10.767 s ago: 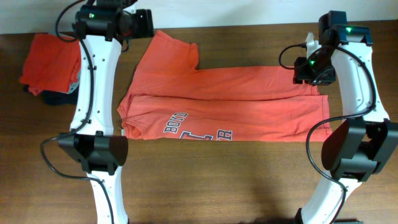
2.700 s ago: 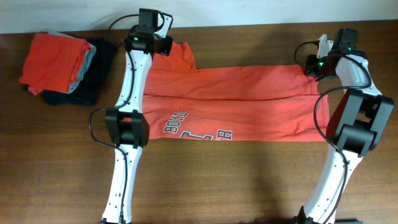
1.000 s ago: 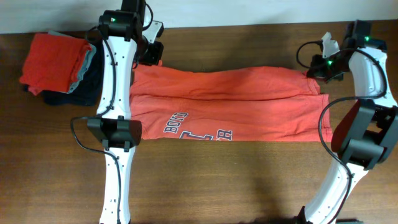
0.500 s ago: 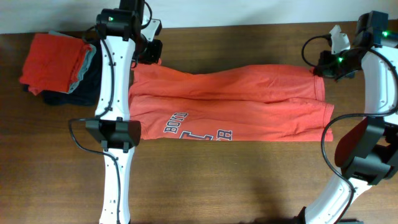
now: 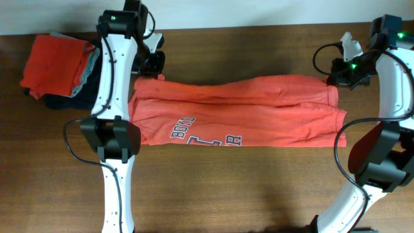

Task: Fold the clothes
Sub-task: 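Lift the top edge and fold it down toward the bottom with both grippers, then lay the folded strip down and release both grippers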

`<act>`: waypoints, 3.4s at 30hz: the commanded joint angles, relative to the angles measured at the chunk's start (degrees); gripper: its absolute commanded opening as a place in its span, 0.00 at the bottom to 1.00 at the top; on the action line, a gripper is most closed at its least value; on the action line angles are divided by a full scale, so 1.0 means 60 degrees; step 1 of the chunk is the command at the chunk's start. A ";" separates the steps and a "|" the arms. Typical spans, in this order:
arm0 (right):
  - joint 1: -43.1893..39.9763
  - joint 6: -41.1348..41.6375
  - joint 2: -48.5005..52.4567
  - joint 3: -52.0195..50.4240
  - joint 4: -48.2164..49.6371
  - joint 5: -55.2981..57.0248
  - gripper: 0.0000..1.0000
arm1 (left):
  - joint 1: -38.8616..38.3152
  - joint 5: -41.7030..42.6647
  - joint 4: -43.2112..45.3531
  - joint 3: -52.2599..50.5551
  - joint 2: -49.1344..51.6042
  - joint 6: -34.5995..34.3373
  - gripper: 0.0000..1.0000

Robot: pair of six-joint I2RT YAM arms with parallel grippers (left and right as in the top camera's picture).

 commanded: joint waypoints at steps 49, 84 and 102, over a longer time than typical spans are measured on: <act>-0.0408 0.1639 -0.0193 -0.4131 0.1053 0.2805 0.04 | 0.0565 -0.1213 -0.0004 -0.5737 -0.1610 -0.0969 0.01; -0.0404 0.1923 -0.0069 -0.4623 0.1260 0.3202 0.04 | 0.0878 -0.0841 0.0601 -0.7213 -0.1610 -0.0998 0.01; -0.0401 0.2000 -0.0073 -0.4040 0.0954 0.3045 0.73 | 0.0754 -0.0958 0.0688 -0.6630 -0.1610 -0.0987 0.60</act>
